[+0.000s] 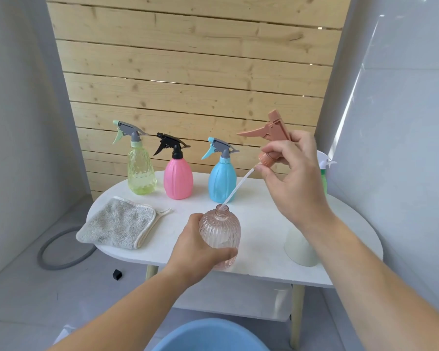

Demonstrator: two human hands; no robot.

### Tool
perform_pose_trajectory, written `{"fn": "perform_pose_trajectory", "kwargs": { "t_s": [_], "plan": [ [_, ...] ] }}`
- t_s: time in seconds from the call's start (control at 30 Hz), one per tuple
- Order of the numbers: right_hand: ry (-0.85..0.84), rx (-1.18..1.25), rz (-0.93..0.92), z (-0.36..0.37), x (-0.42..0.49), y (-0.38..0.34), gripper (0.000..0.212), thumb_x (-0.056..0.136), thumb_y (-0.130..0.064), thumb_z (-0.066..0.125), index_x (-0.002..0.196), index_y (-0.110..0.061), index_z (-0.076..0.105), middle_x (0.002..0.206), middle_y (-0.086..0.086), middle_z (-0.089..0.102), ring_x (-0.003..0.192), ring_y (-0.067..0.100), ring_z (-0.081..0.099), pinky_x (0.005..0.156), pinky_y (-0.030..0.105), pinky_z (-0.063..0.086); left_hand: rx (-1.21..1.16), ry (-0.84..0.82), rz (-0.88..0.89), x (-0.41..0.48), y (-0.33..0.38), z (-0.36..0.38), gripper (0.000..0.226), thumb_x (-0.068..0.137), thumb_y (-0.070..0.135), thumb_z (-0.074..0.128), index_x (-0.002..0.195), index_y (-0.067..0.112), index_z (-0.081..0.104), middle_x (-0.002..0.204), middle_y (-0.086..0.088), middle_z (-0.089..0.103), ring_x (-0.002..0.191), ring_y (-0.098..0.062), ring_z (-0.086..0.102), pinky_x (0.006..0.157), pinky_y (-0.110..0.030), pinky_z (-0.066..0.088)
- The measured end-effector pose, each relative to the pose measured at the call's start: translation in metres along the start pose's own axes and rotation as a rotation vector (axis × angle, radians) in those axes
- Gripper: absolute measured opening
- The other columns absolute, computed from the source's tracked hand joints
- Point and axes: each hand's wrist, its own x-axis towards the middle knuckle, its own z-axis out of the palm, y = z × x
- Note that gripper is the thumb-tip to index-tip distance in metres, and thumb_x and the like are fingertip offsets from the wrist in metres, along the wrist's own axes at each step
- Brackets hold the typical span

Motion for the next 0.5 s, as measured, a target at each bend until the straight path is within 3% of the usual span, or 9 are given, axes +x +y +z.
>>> {"fn": "perform_pose_trajectory", "kwargs": {
  "t_s": [0.13,0.27,0.33,0.43,0.5],
  "plan": [
    [-0.018,0.037,-0.031,0.004,0.001,-0.007,0.026,0.08,0.002,0.074,0.101,-0.012,0.067,0.111,0.001,0.047,0.085,0.013,0.064,0.092,0.031,0.052,-0.007,0.008,-0.012,0.001,-0.001,0.002,0.084,0.06,0.036,0.096,0.124,0.032,0.042,0.113,0.017,0.057,0.11,-0.013,0.057,0.084,-0.023,0.041],
    [-0.029,-0.037,-0.114,0.004,0.001,-0.013,0.026,0.079,0.006,0.072,0.099,-0.01,0.068,0.106,0.001,0.048,0.09,0.01,0.058,0.09,0.012,0.041,-0.017,0.014,-0.014,0.003,-0.002,0.003,0.085,0.06,0.037,0.095,0.127,0.031,0.042,0.115,0.016,0.057,0.11,-0.013,0.056,0.084,-0.023,0.041],
    [-0.038,-0.059,-0.148,0.003,0.001,-0.013,0.026,0.079,0.009,0.071,0.099,-0.007,0.068,0.106,0.002,0.048,0.09,0.009,0.056,0.089,0.01,0.038,-0.022,0.013,-0.013,0.003,-0.001,0.003,0.083,0.061,0.036,0.095,0.125,0.032,0.042,0.114,0.017,0.057,0.11,-0.013,0.056,0.083,-0.023,0.041],
    [-0.056,-0.071,-0.176,0.002,0.0,-0.012,0.024,0.08,0.011,0.068,0.099,-0.004,0.068,0.107,0.007,0.05,0.092,0.012,0.055,0.088,0.012,0.04,-0.026,0.012,-0.013,0.005,-0.002,0.003,0.084,0.061,0.036,0.095,0.127,0.03,0.043,0.116,0.015,0.057,0.112,-0.013,0.056,0.085,-0.024,0.041],
    [-0.083,-0.066,-0.203,0.003,-0.001,-0.015,0.02,0.082,0.01,0.067,0.098,-0.003,0.068,0.108,0.011,0.051,0.093,0.018,0.056,0.087,0.02,0.045,-0.029,0.016,-0.014,0.006,-0.002,0.002,0.085,0.061,0.036,0.095,0.128,0.029,0.044,0.117,0.014,0.058,0.112,-0.013,0.056,0.085,-0.024,0.041]
  ]
}}
